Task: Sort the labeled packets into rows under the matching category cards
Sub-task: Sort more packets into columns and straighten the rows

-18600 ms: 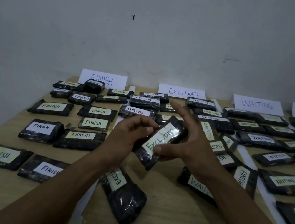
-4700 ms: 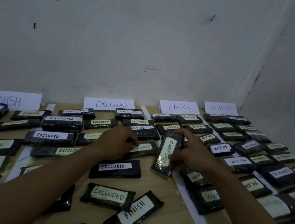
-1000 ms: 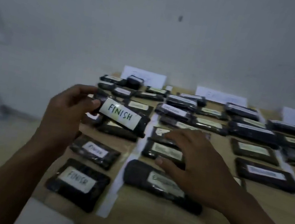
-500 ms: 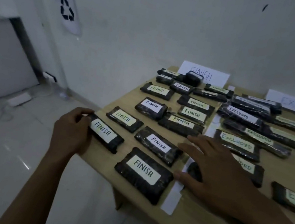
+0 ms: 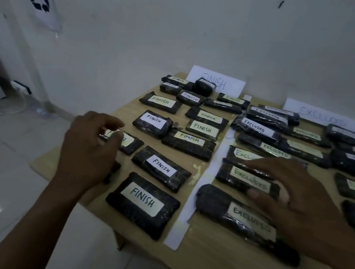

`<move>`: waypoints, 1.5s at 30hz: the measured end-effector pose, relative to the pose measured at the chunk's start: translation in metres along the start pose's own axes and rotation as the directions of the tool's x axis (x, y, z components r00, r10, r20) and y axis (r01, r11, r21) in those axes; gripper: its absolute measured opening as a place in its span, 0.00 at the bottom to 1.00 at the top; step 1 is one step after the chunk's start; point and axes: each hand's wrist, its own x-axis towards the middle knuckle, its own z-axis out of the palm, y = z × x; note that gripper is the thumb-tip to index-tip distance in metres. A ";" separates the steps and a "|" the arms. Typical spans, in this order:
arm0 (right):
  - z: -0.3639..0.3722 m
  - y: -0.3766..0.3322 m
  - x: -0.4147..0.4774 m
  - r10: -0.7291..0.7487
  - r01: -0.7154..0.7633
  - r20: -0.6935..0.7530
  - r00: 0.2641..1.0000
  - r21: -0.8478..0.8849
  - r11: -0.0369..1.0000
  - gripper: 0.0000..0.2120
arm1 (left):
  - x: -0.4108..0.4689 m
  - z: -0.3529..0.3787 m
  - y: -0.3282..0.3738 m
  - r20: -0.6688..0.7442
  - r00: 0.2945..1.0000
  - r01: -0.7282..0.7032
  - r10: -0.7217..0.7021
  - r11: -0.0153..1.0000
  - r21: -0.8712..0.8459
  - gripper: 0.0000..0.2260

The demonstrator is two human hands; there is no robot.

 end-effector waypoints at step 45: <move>-0.062 0.097 -0.092 0.482 -0.511 -0.170 0.860 -0.264 0.818 0.16 | 0.028 0.201 0.192 0.710 0.499 -0.624 0.497 0.775 -0.104 0.17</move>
